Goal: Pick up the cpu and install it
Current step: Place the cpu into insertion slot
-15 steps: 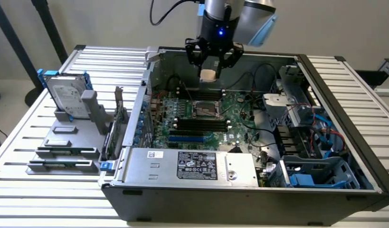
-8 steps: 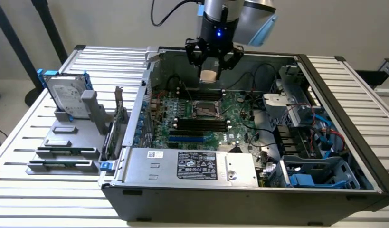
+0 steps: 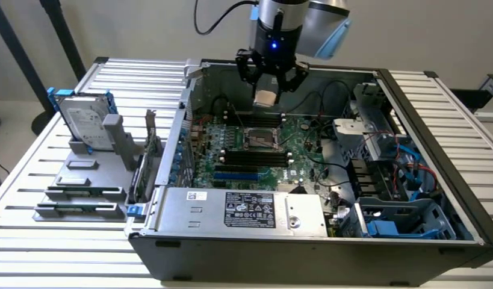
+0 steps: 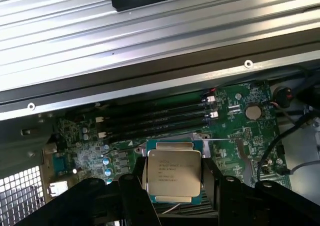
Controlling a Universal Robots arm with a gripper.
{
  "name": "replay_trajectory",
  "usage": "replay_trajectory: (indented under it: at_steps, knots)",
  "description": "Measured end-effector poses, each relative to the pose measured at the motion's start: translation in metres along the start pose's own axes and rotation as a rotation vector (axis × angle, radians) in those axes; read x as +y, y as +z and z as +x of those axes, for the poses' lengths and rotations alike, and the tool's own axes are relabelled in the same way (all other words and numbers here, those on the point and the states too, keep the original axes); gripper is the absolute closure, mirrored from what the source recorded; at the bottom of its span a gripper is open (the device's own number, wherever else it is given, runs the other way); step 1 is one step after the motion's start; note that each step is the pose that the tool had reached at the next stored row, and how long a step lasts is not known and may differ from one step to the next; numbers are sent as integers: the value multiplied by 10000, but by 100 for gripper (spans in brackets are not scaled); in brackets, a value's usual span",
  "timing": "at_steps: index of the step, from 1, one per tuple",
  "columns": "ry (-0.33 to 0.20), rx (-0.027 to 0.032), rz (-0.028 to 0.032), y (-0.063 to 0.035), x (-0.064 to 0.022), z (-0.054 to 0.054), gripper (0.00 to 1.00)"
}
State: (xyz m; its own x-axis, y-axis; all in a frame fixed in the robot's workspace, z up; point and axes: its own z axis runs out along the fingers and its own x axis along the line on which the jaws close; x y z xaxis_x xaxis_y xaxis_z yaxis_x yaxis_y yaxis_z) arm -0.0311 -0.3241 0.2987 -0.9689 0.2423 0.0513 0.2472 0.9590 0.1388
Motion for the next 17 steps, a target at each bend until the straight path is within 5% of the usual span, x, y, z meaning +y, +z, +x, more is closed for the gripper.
replay_trajectory:
  at_steps: [17]
  knots:
    - [3061,-430,-158,104,-15,-5,46]
